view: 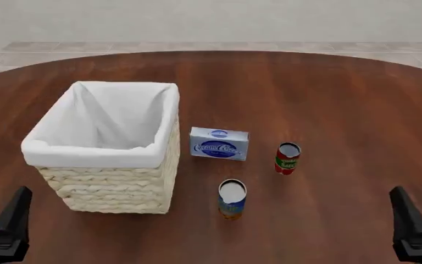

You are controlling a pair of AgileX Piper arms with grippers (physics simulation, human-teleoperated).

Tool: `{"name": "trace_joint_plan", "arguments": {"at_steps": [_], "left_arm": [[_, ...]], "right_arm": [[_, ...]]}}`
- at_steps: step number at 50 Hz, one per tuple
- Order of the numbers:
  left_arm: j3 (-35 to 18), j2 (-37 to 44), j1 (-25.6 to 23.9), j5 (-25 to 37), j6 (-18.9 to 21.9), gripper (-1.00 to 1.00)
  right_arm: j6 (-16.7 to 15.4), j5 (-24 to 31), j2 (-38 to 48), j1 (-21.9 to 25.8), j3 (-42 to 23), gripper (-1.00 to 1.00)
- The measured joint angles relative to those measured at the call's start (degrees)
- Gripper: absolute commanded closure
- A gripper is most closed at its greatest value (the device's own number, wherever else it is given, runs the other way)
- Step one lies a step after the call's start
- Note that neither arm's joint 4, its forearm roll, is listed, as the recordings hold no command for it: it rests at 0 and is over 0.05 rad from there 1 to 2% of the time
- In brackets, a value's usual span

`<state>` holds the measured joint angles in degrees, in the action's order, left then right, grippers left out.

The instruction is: Pick up the cream cheese box, and put it in the basket.

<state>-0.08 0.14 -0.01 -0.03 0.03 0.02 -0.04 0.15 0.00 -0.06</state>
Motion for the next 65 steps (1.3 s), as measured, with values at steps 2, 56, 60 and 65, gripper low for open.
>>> {"name": "trace_joint_plan", "arguments": {"at_steps": [2, 56, 60, 65], "left_arm": [[0.0, 0.1, 0.0, 0.0, 0.0, -1.0], [-0.2, 0.1, 0.6, 0.0, 0.4, -1.0], [-0.3, 0.0, 0.7, 0.0, 0.3, -1.0], [-0.3, 0.0, 0.8, -0.1, 0.3, -1.0]], "right_arm": [[0.0, -0.1, 0.1, 0.0, 0.0, -1.0], [-2.3, -5.8, 16.6, 9.1, -11.2, -1.0], [-2.9, -6.9, 19.5, 11.3, -13.0, -1.0], [-3.6, -7.6, 22.7, 14.0, -15.2, -1.0]]}}
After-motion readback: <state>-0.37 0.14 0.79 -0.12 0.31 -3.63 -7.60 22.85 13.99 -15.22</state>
